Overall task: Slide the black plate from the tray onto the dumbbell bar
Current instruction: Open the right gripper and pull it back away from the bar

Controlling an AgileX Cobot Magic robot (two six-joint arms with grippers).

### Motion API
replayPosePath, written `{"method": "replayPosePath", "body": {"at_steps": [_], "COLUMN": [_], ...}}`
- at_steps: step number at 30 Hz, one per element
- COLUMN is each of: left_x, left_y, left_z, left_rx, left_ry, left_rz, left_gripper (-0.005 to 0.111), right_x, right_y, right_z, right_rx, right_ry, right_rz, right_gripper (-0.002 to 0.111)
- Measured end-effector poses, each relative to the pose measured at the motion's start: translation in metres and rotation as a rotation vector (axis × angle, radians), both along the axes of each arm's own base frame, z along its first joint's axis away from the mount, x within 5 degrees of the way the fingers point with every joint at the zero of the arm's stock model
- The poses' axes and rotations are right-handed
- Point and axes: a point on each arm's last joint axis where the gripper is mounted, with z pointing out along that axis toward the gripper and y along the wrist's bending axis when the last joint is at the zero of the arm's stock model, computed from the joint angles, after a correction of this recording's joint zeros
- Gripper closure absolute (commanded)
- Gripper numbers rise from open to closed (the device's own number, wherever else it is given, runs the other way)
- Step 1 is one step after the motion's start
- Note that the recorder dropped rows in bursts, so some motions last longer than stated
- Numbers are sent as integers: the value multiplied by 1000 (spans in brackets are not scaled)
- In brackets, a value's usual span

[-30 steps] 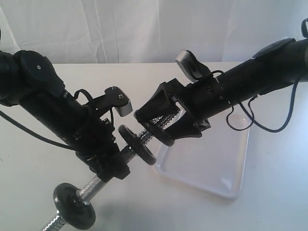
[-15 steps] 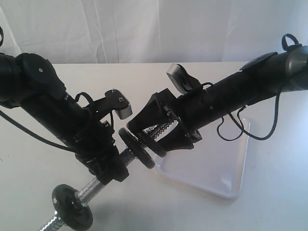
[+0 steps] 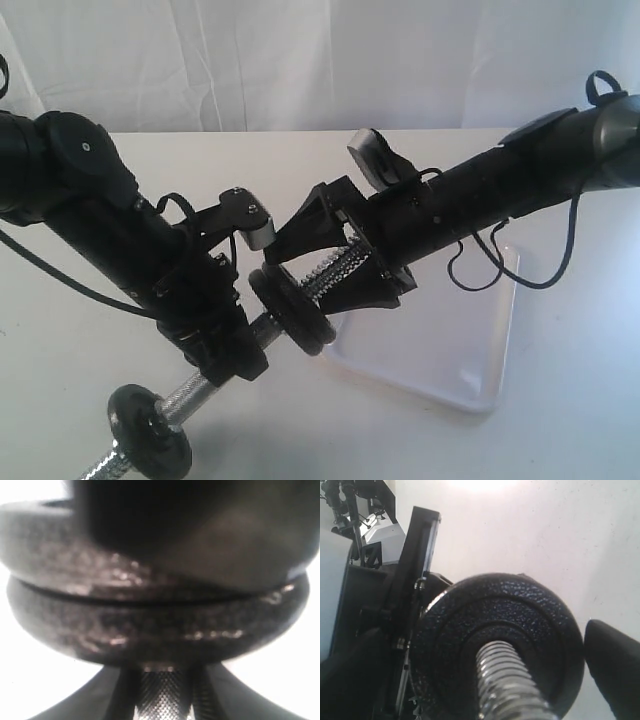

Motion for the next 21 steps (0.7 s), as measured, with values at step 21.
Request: {"method": "replayPosePath", "body": {"at_steps": [21], "left_x": [0], "left_y": [2], "left_z": [-2], "left_rx": [50], "left_ry": [-15], "left_rz": [-3], "left_gripper": [107], "right_x": [20], "right_y": [-44], "right_z": [0], "right_rx": [0], "right_ry": [1], "right_rz": [-134], "right_gripper": [3]}}
